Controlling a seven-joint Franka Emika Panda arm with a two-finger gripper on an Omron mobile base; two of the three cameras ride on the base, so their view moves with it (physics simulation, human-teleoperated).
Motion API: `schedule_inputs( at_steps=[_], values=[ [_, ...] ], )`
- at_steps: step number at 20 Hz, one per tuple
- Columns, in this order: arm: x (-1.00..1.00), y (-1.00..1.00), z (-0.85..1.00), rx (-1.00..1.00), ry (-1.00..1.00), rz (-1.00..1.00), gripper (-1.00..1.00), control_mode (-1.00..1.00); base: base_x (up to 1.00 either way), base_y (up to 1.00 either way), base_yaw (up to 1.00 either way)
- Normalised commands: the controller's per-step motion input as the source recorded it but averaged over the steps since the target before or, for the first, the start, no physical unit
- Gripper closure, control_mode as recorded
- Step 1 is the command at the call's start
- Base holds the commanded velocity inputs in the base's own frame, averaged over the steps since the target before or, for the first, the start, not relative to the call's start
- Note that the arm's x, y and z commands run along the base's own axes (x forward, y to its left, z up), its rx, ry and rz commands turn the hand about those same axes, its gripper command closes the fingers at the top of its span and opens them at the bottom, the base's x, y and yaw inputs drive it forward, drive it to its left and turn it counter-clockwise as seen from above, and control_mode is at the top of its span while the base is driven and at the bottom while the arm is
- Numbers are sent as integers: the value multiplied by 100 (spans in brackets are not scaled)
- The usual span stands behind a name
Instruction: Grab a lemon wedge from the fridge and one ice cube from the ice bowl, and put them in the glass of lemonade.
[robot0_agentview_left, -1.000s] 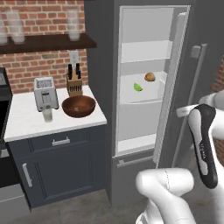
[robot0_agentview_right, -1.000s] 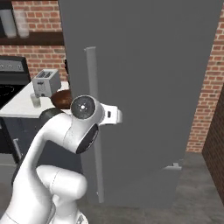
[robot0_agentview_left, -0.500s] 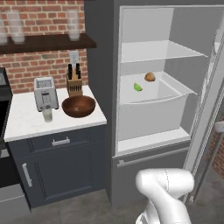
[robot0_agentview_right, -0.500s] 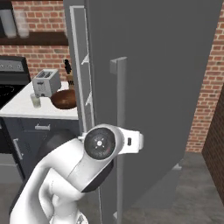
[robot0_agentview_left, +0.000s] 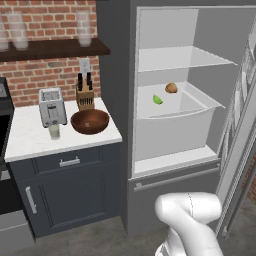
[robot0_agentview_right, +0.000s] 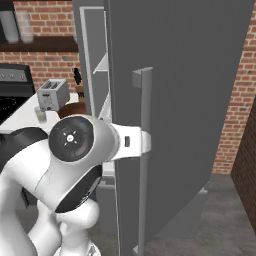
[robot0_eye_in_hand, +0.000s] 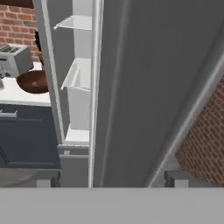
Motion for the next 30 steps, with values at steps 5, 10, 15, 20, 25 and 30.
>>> schedule_inputs(
  at_steps=[5,10,15,20,25,30],
  values=[
    [-3,91,29,-17,0,0,-100,-100,0,0,0],
    [24,99,0,-21,11,0,-100,-100,0,0,0],
    [59,68,-16,-33,21,0,-100,-100,0,0,0],
    [89,4,-21,-26,24,-2,-100,-100,0,0,0],
    [100,-30,-27,-18,19,-1,-100,-100,0,0,0],
    [99,-57,-31,-10,13,0,-100,-100,0,0,0]
  ],
)
